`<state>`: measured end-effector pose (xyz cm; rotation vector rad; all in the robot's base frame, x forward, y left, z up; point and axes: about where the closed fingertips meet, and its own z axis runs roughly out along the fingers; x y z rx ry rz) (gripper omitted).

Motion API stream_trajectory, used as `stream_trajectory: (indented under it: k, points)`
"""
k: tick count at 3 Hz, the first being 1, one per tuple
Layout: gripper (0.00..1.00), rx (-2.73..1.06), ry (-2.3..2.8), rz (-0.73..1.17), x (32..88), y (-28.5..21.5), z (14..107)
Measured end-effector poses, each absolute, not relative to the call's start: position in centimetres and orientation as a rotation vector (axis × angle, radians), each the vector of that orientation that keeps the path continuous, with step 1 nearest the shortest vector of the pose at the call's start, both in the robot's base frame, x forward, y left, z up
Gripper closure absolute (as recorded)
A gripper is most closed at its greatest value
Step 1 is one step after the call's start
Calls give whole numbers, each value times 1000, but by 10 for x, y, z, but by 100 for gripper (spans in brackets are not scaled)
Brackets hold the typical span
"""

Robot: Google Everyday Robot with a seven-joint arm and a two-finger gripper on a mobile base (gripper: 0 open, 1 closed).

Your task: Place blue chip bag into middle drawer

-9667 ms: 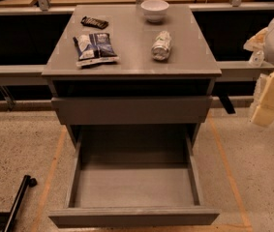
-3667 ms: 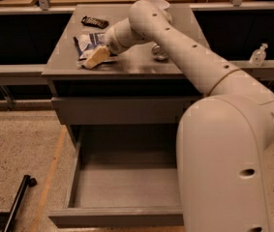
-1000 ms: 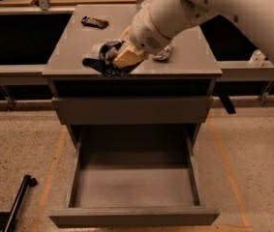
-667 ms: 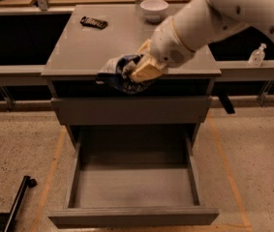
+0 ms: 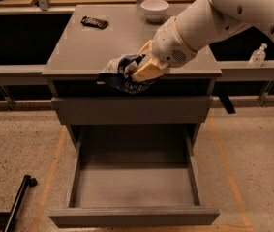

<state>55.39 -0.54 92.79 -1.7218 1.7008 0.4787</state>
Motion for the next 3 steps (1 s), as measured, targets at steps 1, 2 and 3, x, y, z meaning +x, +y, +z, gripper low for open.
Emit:
stream_trajectory:
  k: [1, 2, 3]
  points:
    - [100, -1762, 1733, 549, 547, -6, 899]
    - [100, -1734, 1841, 619, 524, -16, 865]
    - [100, -1730, 1948, 682, 495, -33, 805]
